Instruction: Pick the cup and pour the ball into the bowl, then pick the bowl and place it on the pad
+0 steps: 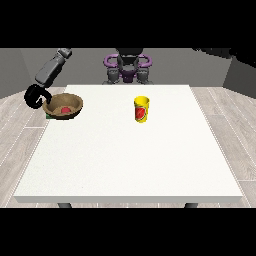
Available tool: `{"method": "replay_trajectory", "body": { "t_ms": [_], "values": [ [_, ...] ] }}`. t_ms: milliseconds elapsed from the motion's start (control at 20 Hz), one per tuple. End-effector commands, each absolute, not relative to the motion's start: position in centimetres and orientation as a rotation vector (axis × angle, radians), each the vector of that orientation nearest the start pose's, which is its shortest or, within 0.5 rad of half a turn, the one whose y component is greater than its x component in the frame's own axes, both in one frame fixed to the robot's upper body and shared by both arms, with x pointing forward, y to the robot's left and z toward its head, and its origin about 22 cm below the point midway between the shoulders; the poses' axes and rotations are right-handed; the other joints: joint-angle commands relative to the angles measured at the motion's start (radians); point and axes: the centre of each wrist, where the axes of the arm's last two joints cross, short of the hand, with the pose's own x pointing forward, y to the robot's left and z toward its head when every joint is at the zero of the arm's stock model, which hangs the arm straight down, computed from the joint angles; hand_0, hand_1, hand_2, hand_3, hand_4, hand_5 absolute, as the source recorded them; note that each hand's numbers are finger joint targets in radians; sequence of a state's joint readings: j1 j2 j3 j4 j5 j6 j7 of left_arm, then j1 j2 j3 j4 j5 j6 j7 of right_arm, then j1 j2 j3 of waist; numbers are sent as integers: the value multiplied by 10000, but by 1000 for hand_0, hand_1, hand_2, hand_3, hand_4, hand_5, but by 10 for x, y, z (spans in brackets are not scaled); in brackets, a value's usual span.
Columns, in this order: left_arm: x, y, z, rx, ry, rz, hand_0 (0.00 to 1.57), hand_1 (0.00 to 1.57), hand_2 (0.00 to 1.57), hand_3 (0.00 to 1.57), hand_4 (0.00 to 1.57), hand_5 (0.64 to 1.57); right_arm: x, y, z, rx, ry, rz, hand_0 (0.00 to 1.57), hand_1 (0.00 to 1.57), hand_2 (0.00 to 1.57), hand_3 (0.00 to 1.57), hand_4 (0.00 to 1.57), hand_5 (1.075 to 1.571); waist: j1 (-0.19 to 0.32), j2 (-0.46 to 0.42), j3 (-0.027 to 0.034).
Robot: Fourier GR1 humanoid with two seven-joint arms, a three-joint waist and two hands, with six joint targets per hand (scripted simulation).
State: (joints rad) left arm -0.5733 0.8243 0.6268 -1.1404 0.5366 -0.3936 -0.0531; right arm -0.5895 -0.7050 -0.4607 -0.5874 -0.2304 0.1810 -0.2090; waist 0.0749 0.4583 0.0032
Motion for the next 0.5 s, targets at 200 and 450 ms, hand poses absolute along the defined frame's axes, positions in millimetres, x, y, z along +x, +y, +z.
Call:
{"method": "replay_trajectory", "body": {
  "t_ms": [200, 450],
  "values": [
    [272, 488, 262, 1615, -22112, 951, 0, 0, 0, 0, 694, 1556, 309, -517, 79, -4212, -16417, -2114, 1571, 1571, 1571, 0, 988, 1570, -173, 235, -2],
    [266, 499, 257, 1094, -21449, 785, 0, 0, 0, 0, 696, 1556, 305, -523, 79, -4414, -15519, -1907, 1571, 1571, 1571, 460, 982, 1567, 140, -181, -17]
  ]
}}
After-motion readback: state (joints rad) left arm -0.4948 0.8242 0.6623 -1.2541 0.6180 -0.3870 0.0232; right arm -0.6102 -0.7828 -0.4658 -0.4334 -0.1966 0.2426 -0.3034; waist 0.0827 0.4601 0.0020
